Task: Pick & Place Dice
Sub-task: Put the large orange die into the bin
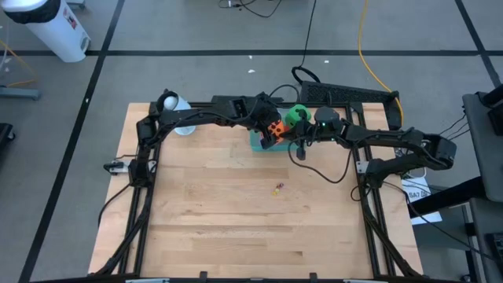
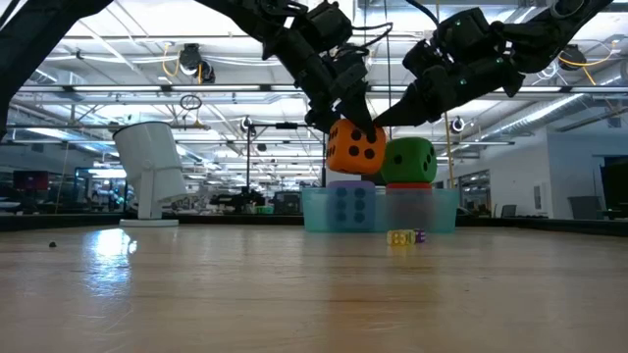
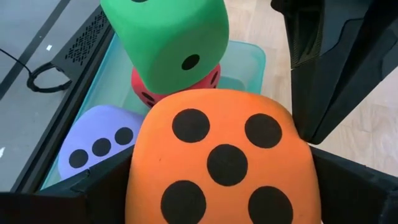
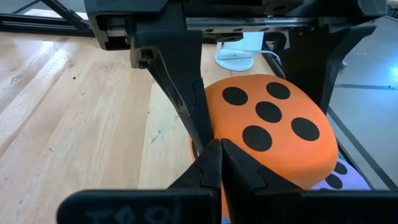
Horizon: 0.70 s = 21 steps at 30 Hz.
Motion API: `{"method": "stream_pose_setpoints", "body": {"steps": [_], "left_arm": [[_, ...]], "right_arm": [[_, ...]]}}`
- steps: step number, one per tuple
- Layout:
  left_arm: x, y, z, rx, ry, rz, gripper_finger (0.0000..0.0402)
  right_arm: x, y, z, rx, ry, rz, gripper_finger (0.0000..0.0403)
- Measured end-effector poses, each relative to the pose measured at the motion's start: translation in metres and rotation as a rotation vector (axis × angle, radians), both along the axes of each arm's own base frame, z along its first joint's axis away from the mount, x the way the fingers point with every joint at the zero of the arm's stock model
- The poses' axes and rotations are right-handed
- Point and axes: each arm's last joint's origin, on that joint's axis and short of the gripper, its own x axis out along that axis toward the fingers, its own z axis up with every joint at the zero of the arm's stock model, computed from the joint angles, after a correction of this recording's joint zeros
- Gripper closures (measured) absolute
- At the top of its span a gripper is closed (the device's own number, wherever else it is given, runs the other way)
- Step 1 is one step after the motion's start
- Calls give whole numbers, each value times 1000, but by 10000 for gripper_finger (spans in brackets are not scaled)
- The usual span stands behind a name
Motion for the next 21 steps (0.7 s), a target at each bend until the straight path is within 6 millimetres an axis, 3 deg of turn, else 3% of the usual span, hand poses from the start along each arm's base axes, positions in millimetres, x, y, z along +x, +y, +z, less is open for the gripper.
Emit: {"method": "stream_pose_setpoints", "body": {"steps": [14, 21], "left_arm": [[0, 1, 1, -10, -7, 13, 2], [-2, 2, 1, 36, 25, 36, 2]], "right_arm": [[0, 0, 0, 5, -4, -5, 403], [1, 0, 10, -39, -89, -3, 403]]}}
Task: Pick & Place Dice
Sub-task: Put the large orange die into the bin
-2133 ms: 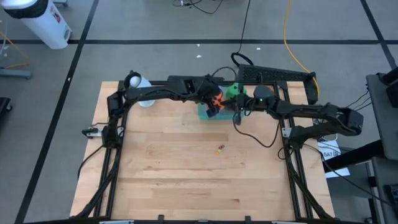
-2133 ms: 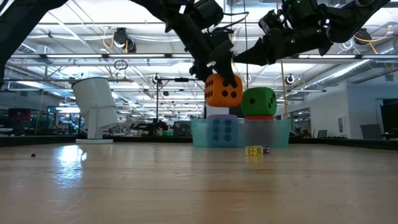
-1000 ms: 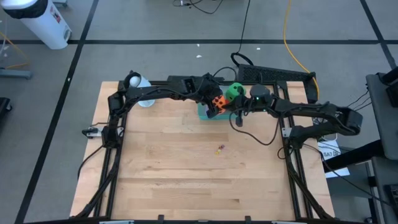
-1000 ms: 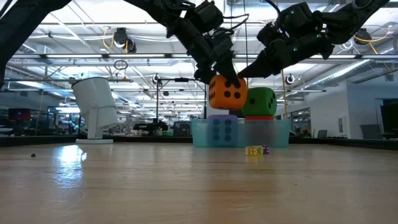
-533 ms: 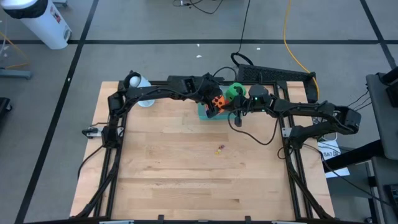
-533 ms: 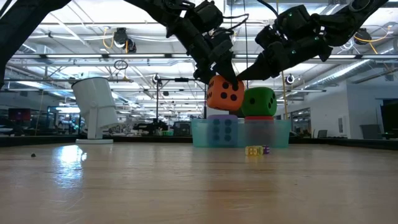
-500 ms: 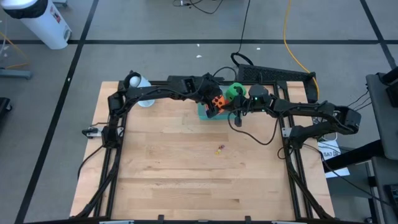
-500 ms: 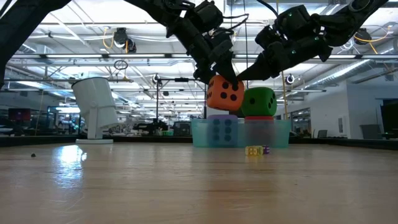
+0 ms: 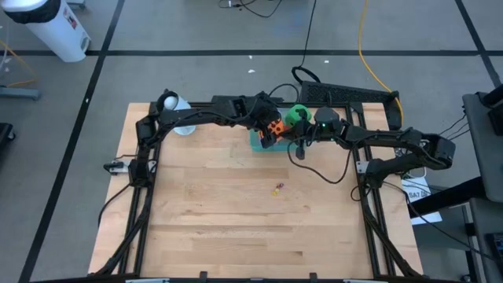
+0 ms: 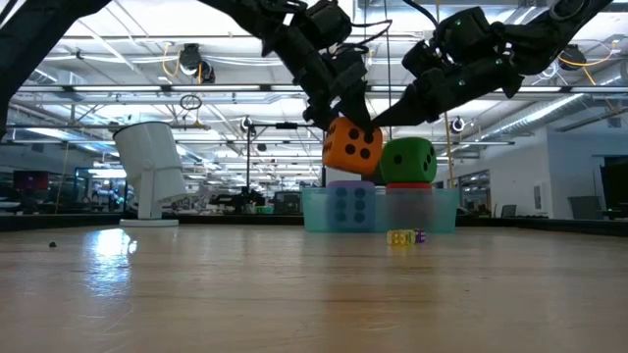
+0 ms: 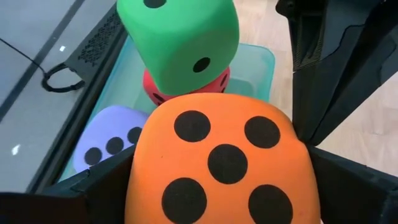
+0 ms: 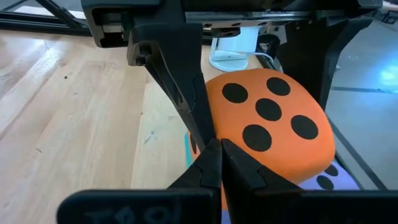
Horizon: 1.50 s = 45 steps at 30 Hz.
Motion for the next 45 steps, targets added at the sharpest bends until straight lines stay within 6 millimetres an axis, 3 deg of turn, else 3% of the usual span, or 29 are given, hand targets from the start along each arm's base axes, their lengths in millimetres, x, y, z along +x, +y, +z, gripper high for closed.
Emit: {"method": "stream_pose_setpoints", "body": {"steps": [16, 26, 45], "left_arm": [[-2, -1, -9, 100, 105, -99, 3], [0, -7, -9, 172, 125, -192, 3], [14, -23, -3, 274, 20, -271, 3]], "right_arm": [[-3, 7, 18, -122, -80, 41, 403], [-7, -8, 6, -169, 9, 12, 403], [-3, -9, 10, -274, -37, 42, 403]]}}
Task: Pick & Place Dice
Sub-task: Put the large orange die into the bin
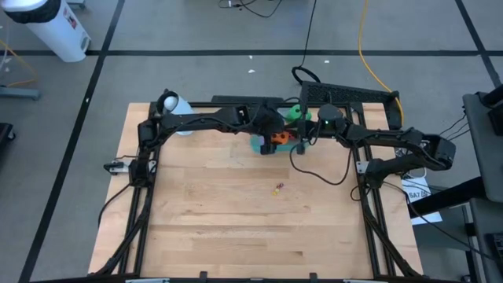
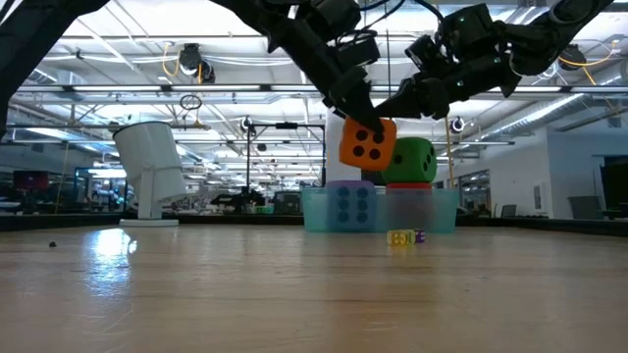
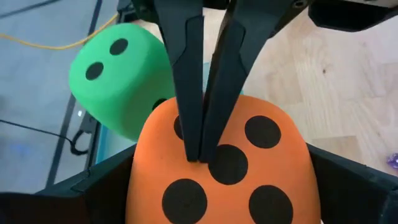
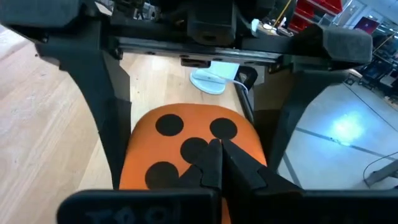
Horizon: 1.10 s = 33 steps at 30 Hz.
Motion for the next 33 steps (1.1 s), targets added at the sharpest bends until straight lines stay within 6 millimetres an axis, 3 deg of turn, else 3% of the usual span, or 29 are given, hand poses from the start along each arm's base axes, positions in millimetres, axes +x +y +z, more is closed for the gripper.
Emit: {"method": "stream_pose_setpoints", "body": {"steps": [13, 33], "left_arm": [[2, -6, -2, 23, 4, -20, 3], [4, -8, -1, 49, -1, -4, 3]], "right_arm": [[11, -6, -18, 30, 41, -5, 403], [9, -8, -22, 65, 72, -47, 403]]}}
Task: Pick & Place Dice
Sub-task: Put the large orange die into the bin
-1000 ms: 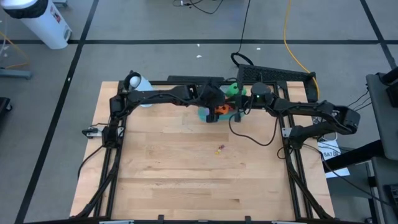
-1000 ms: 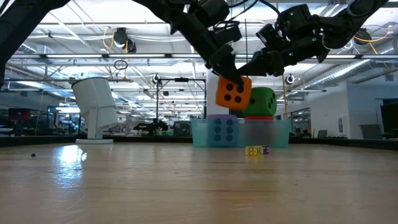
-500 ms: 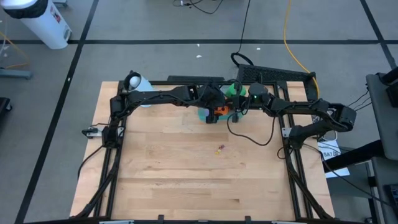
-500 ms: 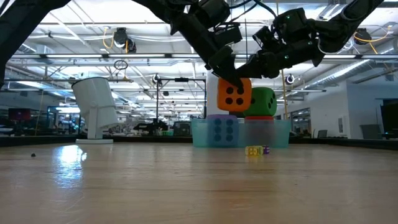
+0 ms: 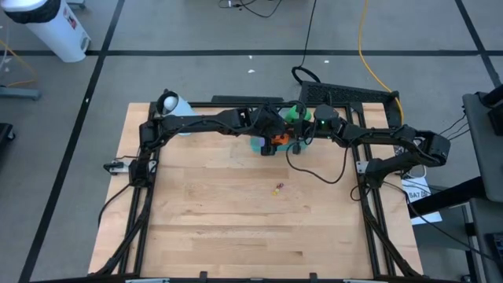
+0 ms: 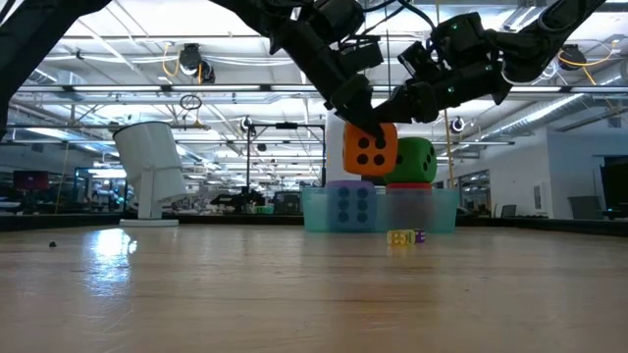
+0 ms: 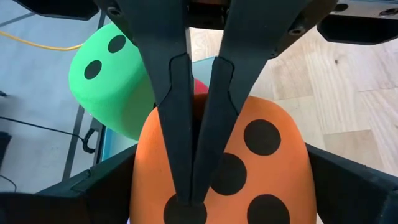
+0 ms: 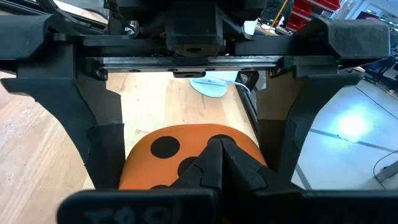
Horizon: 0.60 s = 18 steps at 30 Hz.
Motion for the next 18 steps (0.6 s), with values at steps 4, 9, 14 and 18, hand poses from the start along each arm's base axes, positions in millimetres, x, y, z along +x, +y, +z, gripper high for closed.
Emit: {"method": "stream_pose_setpoints", "body": {"steps": [4, 9, 14, 18], "left_arm": [[1, -2, 0, 6, -1, 0, 3], [1, -4, 0, 9, -1, -2, 3], [1, -4, 0, -5, -2, 11, 3], [1, -4, 0, 3, 0, 25, 3]], "right_arm": [[0, 0, -1, 4, 6, 0, 403], [0, 0, -1, 15, 7, -3, 403], [0, 0, -1, 17, 7, -4, 403], [0, 0, -2, 18, 8, -7, 403]]}}
